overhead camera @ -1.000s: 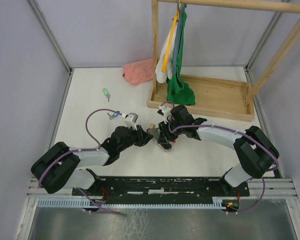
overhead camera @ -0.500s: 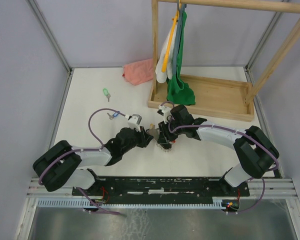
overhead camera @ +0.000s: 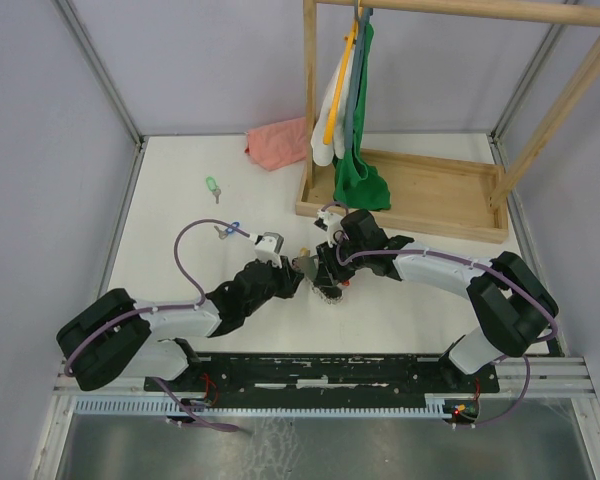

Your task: Put the keys on the keyring

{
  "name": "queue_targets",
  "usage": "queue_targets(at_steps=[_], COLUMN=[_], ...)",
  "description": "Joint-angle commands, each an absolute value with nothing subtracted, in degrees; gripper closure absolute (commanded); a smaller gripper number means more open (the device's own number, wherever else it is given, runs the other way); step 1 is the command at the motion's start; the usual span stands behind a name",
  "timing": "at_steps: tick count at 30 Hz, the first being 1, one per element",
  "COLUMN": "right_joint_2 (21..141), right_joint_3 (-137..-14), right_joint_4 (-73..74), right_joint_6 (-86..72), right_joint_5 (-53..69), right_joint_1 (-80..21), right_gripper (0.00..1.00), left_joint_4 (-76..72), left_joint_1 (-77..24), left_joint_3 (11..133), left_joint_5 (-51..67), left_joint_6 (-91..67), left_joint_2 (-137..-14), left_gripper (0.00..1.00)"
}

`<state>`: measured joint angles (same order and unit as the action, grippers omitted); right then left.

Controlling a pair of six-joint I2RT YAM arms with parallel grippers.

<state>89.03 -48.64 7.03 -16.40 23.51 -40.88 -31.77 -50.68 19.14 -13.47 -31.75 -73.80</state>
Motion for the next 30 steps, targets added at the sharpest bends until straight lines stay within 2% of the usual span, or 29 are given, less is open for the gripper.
queue_targets(at_steps=[1,13,18,30], right_joint_2=[87.47,87.20,87.20,86.77], right_joint_3=[-50.64,-50.30,-50.32,-50.00], right_joint_4=[3.47,3.07,2.76,2.06], right_joint_6=[-16.88,-16.95,-17.14,-17.31], right_joint_5=[24.87,24.87,25.22,25.88], right_joint_1=[-41.23,-41.27,-41.24,-41.23], right_gripper=[0.91,0.91,0.91,0.91], left_joint_4=[-32.30,-31.03,-33.32,-35.36], left_joint_1=[-51.61,-51.82,-51.83,-51.99], left_joint_3=[19.31,16.62,17.35,19.60], left_joint_5=[-15.89,-18.77,-16.03,-17.62], left_joint_6=[-27.77,-28.13,-28.09,-26.59], left_joint_2=[-73.03,-68.50,-72.07,-76.46], left_gripper=[0.70,0.69,0.67,0.67])
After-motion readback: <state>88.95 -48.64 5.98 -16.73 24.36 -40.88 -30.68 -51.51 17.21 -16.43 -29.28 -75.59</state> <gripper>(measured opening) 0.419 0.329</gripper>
